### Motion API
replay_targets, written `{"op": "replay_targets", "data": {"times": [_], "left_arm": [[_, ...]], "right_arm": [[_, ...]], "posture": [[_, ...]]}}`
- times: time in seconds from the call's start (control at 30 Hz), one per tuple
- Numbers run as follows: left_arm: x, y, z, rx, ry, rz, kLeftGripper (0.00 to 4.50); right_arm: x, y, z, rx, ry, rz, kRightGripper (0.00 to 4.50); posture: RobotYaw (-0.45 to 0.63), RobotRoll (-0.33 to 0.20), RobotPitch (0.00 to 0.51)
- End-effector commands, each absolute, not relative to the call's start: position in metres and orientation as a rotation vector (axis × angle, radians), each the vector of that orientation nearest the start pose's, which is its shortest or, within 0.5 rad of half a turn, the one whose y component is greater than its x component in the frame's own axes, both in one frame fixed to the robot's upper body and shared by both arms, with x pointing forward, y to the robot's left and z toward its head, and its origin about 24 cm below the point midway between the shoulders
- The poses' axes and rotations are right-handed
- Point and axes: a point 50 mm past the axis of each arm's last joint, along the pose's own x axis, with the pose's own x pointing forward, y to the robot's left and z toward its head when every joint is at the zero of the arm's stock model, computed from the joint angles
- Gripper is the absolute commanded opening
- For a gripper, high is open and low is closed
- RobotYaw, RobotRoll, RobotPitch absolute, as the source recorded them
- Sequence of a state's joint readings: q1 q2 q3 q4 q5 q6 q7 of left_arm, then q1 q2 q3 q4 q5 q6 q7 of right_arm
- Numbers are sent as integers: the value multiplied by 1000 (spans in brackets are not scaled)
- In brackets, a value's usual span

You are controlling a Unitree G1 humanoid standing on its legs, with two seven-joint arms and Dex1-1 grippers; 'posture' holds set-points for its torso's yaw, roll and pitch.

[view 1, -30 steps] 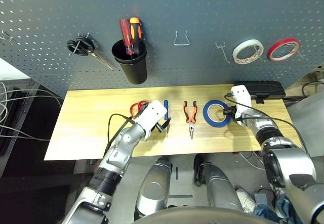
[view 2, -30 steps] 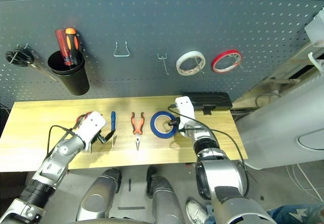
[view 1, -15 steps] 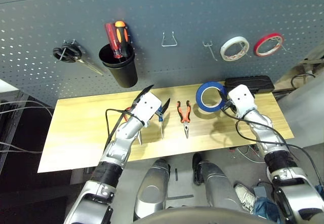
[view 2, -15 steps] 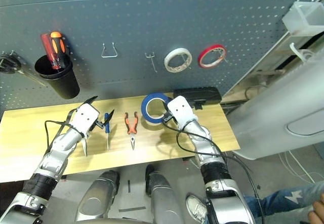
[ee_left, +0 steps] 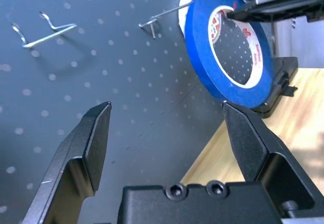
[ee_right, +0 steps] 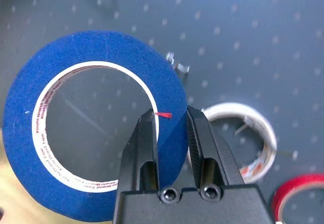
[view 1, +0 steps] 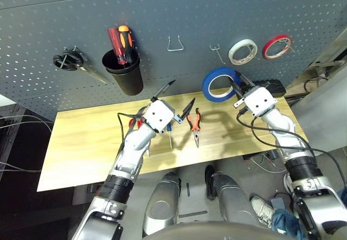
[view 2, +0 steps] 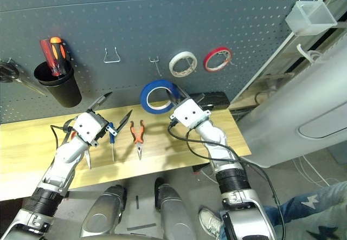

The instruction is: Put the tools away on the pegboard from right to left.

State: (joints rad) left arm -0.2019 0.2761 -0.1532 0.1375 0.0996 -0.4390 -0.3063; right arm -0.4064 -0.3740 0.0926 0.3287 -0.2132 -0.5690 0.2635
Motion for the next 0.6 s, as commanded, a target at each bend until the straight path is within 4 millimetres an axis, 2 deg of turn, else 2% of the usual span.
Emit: {"op": "replay_targets", "data": {"times": [0.03,0.23,0.6], "left_arm": [[272,132,93,447,-442,-542,4500],[272,131,93,451,-454,-548,4500],[272,133,92,467,-451,-537,4500]], "right_arm": [[308,-153,134,-667,-608,458,709],[309,-149,141,-663,-633,459,709],[295,-141,124,-648,-591,545,709]], "posture": [[191,0,187],[188,0,184],[195,0,187]]}}
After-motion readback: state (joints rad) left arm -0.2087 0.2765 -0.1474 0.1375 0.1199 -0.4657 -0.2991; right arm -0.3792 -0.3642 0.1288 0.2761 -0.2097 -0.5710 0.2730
